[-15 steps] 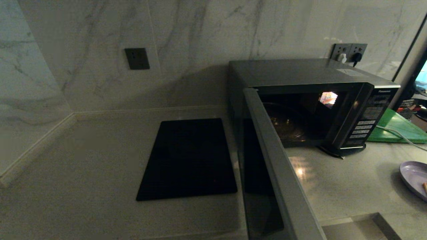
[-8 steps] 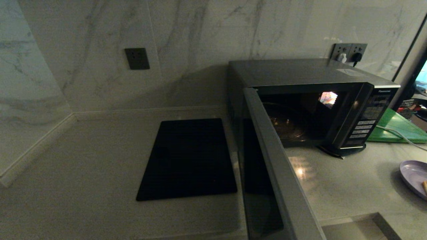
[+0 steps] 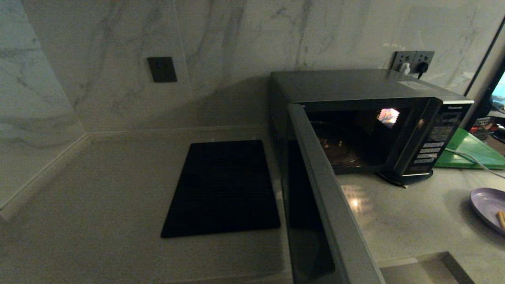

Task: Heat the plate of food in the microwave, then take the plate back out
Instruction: Put the plate in the microwave oven

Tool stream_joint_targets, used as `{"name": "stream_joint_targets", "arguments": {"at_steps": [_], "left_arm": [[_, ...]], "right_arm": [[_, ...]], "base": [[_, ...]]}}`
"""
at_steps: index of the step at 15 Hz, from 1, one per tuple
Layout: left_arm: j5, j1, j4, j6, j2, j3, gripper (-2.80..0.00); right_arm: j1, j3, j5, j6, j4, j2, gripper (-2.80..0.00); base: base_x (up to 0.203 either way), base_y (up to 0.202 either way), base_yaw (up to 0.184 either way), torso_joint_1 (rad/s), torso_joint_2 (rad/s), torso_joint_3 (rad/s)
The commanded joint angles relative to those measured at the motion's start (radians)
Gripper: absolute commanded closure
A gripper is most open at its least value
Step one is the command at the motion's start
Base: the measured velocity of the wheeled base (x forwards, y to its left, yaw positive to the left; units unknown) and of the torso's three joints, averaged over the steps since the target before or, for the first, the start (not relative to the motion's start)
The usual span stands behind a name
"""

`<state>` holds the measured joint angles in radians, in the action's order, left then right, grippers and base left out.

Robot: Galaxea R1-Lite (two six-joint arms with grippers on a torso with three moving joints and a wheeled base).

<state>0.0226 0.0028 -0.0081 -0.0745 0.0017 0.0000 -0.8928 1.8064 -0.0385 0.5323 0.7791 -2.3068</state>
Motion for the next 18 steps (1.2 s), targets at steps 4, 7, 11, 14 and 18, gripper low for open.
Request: {"name": "stream_joint_targets", "arguments": {"at_steps": [4, 7, 11, 14, 18], "left_arm": [[0.000, 0.000, -0.001, -0.001, 0.000, 0.000, 0.00], [0.000, 0.000, -0.001, -0.001, 0.000, 0.000, 0.00], [0.000, 0.000, -0.001, -0.001, 0.000, 0.000, 0.00], [0.000, 0.000, -0.001, -0.001, 0.000, 0.000, 0.00], [0.000, 0.000, -0.001, -0.001, 0.000, 0.000, 0.00]], "right_arm": [[-0.002, -0.022, 0.000, 0.003, 0.003, 0.040, 0.00], [-0.005, -0.027, 0.000, 0.002, 0.003, 0.051, 0.00], [-0.006, -0.039, 0.000, 0.003, 0.002, 0.076, 0.00], [-0.006, -0.050, 0.001, 0.005, 0.002, 0.101, 0.00], [-0.006, -0.067, 0.007, 0.009, -0.001, 0.126, 0.00]], "base": [[0.000, 0.000, 0.000, 0.000, 0.00, 0.000], [0.000, 0.000, 0.000, 0.000, 0.00, 0.000], [0.000, 0.000, 0.000, 0.000, 0.00, 0.000], [0.000, 0.000, 0.000, 0.000, 0.00, 0.000], [0.000, 0.000, 0.000, 0.000, 0.00, 0.000]]}}
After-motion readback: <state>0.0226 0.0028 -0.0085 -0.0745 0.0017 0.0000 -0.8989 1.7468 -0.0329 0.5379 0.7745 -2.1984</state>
